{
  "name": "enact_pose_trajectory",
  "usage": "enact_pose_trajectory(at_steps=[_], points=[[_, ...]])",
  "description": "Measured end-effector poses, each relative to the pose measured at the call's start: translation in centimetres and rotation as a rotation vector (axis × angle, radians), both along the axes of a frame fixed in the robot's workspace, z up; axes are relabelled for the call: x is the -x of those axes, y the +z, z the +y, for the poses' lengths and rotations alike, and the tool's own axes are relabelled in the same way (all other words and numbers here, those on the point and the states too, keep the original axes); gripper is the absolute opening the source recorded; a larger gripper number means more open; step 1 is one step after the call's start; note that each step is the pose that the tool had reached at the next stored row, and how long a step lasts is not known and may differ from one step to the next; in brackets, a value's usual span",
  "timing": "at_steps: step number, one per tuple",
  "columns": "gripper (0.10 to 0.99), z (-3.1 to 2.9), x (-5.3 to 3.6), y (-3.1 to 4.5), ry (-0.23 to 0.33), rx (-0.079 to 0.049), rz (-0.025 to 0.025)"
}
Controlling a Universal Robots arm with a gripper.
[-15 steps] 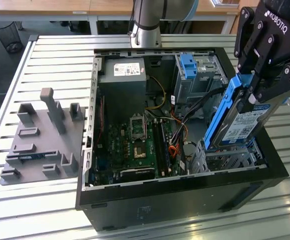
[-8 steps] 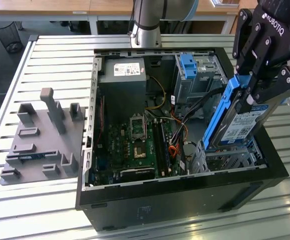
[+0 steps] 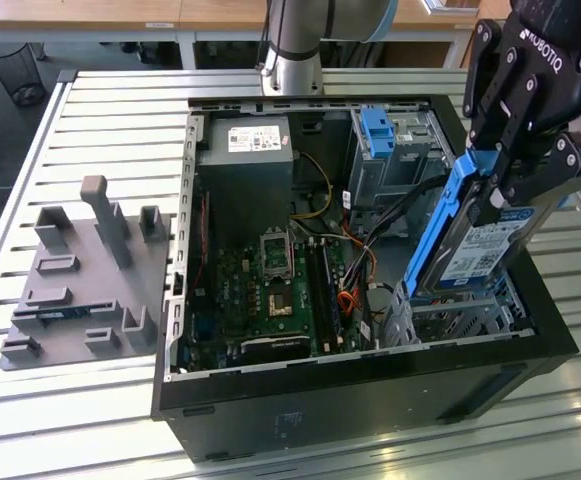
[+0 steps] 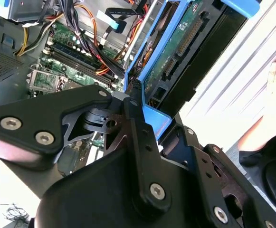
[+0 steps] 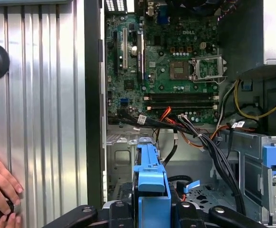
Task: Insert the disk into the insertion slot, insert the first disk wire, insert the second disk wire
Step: 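Insert the disk into the insertion slot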
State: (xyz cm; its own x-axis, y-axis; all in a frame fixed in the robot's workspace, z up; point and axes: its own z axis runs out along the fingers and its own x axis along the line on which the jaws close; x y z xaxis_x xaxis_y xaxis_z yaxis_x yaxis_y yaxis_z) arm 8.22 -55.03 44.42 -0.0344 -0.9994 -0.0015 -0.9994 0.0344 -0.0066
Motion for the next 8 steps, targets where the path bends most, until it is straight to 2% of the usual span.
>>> enact_pose_trajectory(at_steps=[8], points=[[0.365,0.07,0.0,-0.35,-0.002,0.0,0.0001]])
